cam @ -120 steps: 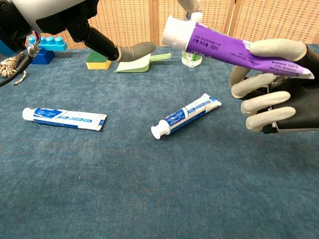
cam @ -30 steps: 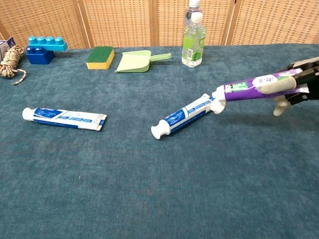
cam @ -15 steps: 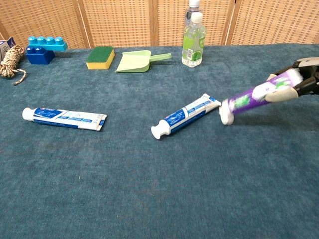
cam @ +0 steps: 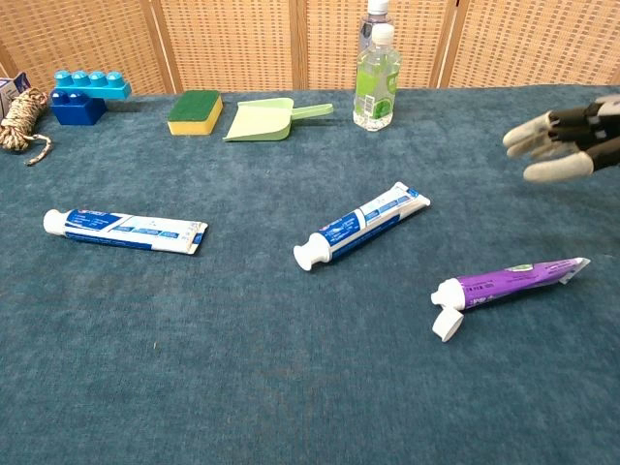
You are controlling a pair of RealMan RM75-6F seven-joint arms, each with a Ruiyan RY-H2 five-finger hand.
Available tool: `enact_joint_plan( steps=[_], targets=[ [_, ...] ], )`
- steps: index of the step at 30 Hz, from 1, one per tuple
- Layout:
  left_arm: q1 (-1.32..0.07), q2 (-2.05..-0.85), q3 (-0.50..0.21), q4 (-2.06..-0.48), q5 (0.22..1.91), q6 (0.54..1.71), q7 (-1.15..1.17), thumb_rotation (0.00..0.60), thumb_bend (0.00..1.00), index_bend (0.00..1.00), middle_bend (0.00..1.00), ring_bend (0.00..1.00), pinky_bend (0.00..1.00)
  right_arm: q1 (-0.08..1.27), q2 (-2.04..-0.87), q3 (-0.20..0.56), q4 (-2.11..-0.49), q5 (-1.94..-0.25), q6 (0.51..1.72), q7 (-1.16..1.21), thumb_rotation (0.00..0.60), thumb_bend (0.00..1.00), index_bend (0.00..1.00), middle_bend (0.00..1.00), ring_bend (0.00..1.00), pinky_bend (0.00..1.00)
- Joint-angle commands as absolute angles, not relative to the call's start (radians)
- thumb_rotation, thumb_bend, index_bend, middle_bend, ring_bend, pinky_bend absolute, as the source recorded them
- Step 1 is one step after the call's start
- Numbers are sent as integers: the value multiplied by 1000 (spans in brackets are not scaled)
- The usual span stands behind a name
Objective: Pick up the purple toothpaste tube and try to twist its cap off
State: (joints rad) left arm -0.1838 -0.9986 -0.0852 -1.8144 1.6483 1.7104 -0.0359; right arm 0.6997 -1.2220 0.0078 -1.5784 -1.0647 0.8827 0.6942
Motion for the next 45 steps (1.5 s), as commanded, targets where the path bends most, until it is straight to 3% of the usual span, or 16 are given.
enact_joint_plan(
  steps=[1, 5, 9, 15, 32, 45],
  targets=[
    [-174, -998, -82, -1813, 1651, 1715, -26, 600, 356, 272, 0, 0, 209, 667, -1211, 50, -1612, -1060, 921, 681, 528, 159, 256, 216, 103, 152],
    [-146, -994, -67, -1819, 1649, 1724, -2, 600, 356, 258, 0, 0, 201, 632, -1212, 95, -1651, -1032, 990, 638, 597, 159, 323, 266, 136, 169],
    [-112, -983, -42, -1834, 1635, 1720, 21, 600, 357, 245, 0, 0, 206, 597, -1209, 132, -1712, -1017, 1074, 568, 600, 175, 401, 321, 182, 194],
    [-66, -982, -14, -1836, 1607, 1716, 54, 600, 357, 248, 24, 0, 220, 548, -1215, 144, -1765, -1028, 1201, 391, 600, 296, 489, 370, 242, 247],
    [25, -999, 43, -1823, 1544, 1683, 114, 600, 356, 238, 94, 32, 210, 392, -1238, 11, -1716, -1235, 1487, -189, 600, 334, 526, 388, 261, 250],
    [60, -1063, 70, -1778, 1514, 1631, 127, 600, 355, 237, 87, 32, 174, 265, -1199, -40, -1755, -1314, 1546, -198, 600, 328, 531, 389, 262, 250]
  ],
)
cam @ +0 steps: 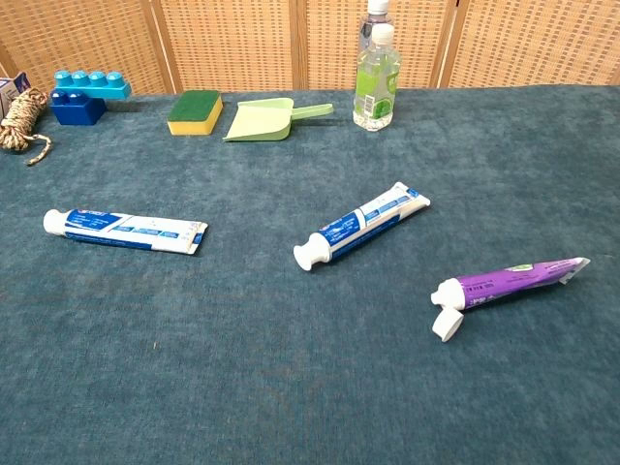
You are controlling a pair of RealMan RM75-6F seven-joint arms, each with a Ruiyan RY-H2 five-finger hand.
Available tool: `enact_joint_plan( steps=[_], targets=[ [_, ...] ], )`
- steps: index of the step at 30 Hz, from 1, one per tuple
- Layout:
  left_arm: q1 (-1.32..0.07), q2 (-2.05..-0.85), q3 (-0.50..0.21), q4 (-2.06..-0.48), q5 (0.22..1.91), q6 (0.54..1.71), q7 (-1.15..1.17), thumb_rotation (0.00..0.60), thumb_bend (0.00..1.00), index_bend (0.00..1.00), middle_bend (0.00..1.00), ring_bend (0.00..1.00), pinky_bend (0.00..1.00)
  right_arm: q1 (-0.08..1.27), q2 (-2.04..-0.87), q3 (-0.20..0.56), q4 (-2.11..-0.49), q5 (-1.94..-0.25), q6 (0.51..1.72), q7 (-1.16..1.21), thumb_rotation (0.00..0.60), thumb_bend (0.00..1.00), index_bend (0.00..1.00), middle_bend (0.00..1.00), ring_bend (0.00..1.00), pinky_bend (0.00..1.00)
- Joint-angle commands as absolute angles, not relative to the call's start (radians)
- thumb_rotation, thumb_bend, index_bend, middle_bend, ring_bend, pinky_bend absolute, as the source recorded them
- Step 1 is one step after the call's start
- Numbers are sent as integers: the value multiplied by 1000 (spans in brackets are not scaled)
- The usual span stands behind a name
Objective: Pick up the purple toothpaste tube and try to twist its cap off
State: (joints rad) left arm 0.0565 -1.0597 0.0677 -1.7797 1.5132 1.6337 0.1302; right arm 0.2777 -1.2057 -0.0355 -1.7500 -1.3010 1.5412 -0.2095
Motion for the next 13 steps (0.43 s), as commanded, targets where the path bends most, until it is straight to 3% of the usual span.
enact_joint_plan(
  steps=[1, 13],
  targets=[
    [61, -1063, 70, -1778, 1517, 1632, 125, 600, 355, 237, 87, 30, 172, 260, -1196, -39, -1757, -1321, 1547, -191, 600, 326, 532, 389, 262, 250],
    [69, -1036, 50, -1826, 1550, 1658, 156, 600, 354, 238, 91, 29, 169, 220, -1196, -14, -1744, -1355, 1526, -150, 600, 324, 532, 389, 261, 250]
  ],
)
